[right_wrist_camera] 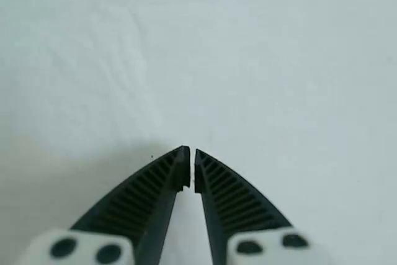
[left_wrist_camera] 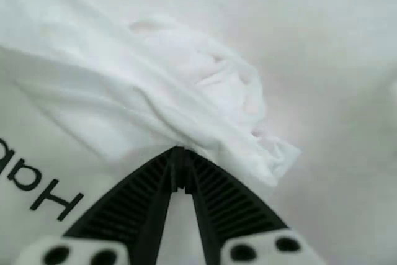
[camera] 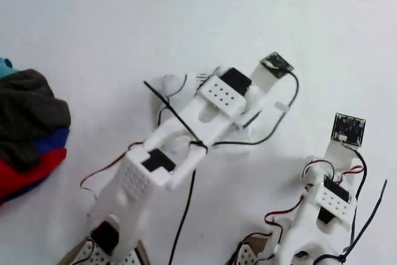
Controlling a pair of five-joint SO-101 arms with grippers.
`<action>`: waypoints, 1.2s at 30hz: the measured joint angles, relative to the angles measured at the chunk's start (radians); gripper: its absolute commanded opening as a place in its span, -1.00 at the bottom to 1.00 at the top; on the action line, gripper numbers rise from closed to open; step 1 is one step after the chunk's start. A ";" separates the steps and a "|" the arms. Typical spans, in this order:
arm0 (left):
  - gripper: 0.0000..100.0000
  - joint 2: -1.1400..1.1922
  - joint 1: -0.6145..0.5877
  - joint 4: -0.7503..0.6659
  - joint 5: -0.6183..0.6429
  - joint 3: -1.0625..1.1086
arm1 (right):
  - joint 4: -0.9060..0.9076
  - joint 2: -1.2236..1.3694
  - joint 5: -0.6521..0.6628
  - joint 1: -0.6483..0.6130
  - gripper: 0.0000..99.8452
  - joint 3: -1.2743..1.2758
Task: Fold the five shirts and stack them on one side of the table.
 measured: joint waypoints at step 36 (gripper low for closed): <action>-0.94 0.224 -0.779 0.029 0.072 -0.080 | 0.649 0.341 0.052 -0.928 -0.82 -0.726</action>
